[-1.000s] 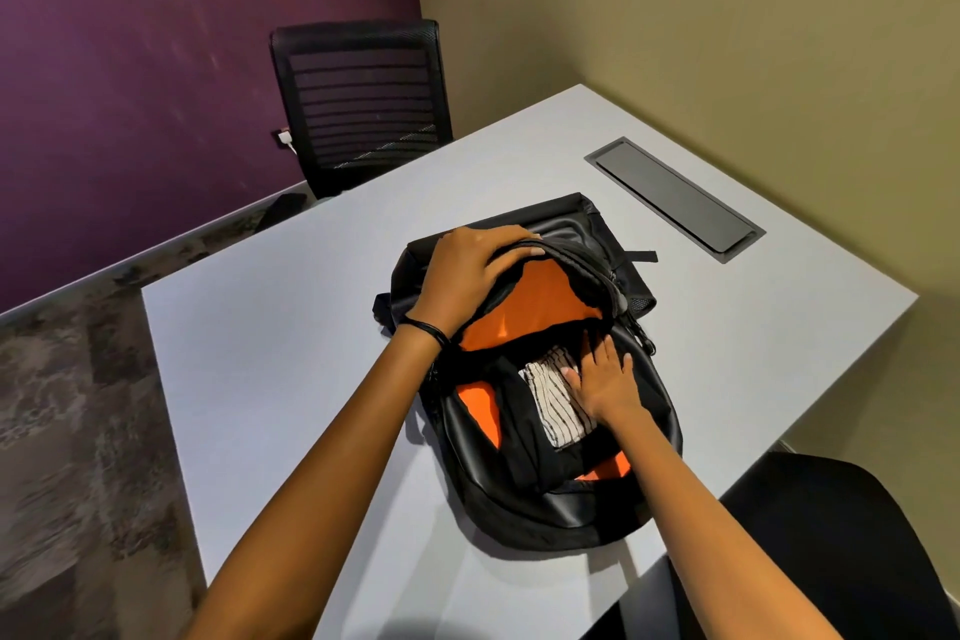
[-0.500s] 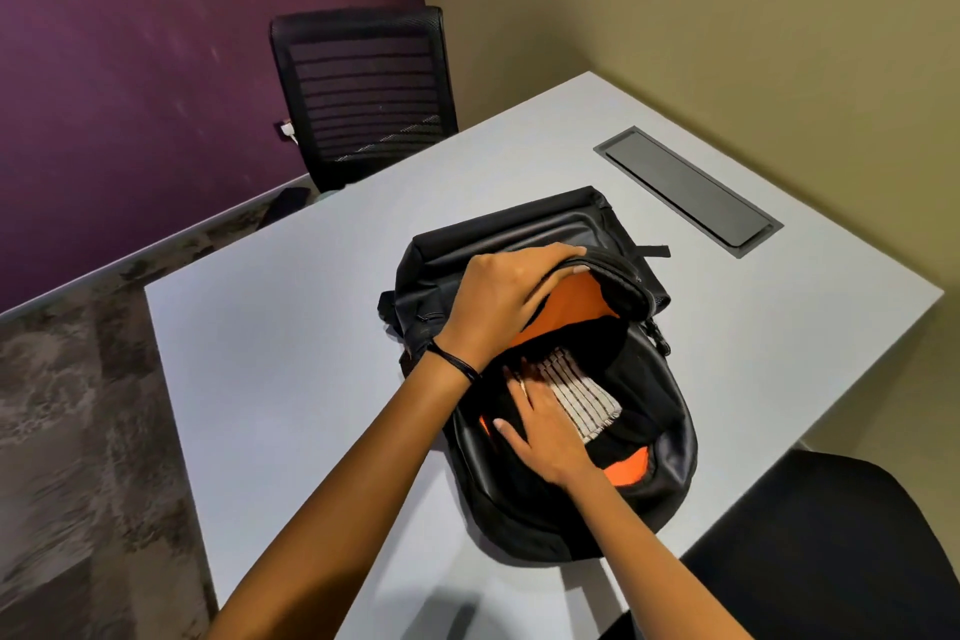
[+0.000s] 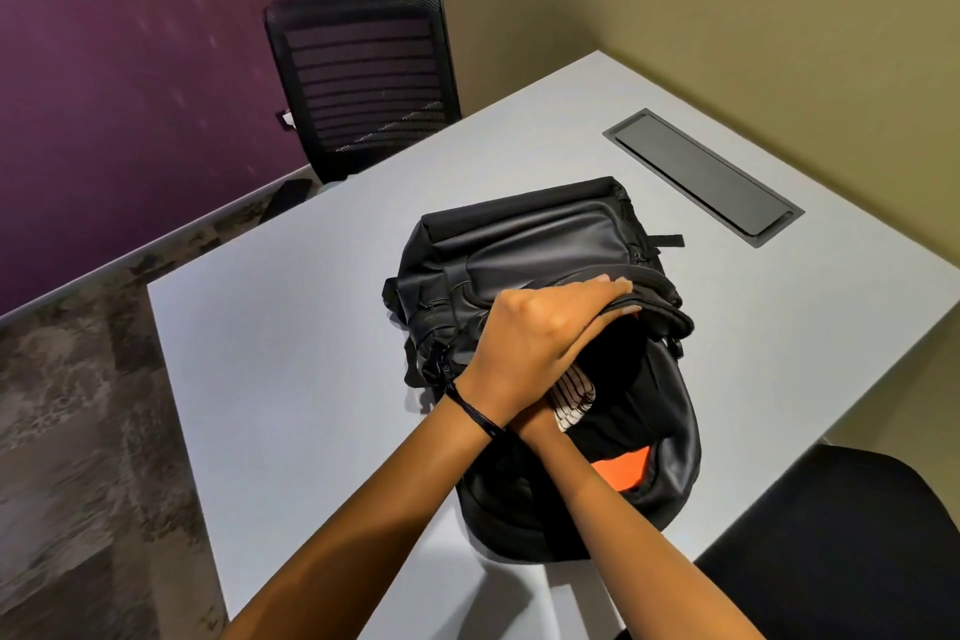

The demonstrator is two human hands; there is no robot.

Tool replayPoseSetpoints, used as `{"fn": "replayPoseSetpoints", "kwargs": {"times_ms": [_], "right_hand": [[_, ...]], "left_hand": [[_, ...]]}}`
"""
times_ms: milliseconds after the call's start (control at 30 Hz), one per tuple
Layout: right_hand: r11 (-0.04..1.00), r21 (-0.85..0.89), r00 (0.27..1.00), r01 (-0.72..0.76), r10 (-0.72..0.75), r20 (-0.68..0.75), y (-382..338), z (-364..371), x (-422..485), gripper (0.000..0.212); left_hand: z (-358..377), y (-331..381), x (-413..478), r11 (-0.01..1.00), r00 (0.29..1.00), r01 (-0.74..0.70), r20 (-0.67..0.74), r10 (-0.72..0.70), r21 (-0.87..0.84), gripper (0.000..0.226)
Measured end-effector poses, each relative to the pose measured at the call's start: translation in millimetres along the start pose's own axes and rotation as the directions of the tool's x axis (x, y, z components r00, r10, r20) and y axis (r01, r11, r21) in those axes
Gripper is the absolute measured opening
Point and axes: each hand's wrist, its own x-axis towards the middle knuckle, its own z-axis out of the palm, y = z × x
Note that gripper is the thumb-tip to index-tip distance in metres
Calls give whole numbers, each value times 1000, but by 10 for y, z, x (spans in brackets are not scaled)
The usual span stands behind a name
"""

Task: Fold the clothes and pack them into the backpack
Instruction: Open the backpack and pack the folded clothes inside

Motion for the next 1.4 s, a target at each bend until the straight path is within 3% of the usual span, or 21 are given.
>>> {"fn": "replayPoseSetpoints", "kwargs": {"times_ms": [100,167,200,233,267,300,333,400,467,533,567,633,767,967,1167,1267,1400], "right_hand": [[995,18,990,-97,95,101,-206,-273,-92,39],[981,39,973,-188,180,145,-73,-175,-102,18],[996,43,987,-75,68,143,42,38,-88,14],[968,186,959,169,-205,194,149,316,-35,22],[918,317,861,240,-352,366,312,535,-20,18],[864,412,771,288,-465,436,432,636,-24,7],[833,434,772,342,-513,376,525,773,-9,12],[831,466,855,305,-454,251,639,833,-5,24],[858,392,934,332,-357,-9,864,968,-17,22],[898,316,945,306,-246,-215,1160,1082,-44,18],[914,324,952,245,-163,-258,1307,1106,-73,27],[917,376,974,131,-48,-221,1457,1114,-126,46],[924,376,998,62,-52,-36,1436,1155,-113,61],[853,513,984,92,-158,87,1507,1213,-76,60],[806,590,966,55,-192,173,1556,1250,23,65],[860,508,948,59,-208,241,1645,1244,182,68],[961,246,946,126,-191,261,1699,1219,303,72]], "left_hand": [[2,11,-74,1000,1000,-6,27,6,-13,24],[-16,-20,-82,1000,1000,15,23,-15,-6,26],[-32,-50,-77,999,999,39,19,-39,3,28],[-51,-84,-71,997,997,74,19,-74,9,29],[-68,-118,-71,993,993,116,24,-116,3,31],[-88,-150,-71,986,986,163,32,-163,-15,32],[-105,-181,-71,977,977,211,40,-210,-38,34],[-132,-236,-82,960,961,276,48,-274,-51,33],[-146,-259,-87,955,955,295,51,-293,-39,30],[-154,-254,-77,951,951,306,52,-304,-40,31],[-154,-245,-71,949,949,313,49,-311,-48,31],[-143,-223,-66,946,948,318,37,-316,-65,28],[-128,-208,-80,948,950,312,35,-311,-67,26],[-105,-192,-90,947,952,304,63,-298,-108,36],[-74,-122,-115,923,946,325,77,-316,-204,27],[-102,-112,-136,917,942,337,58,-332,-215,26],[-143,-178,-157,914,932,362,77,-354,-183,25]]}}
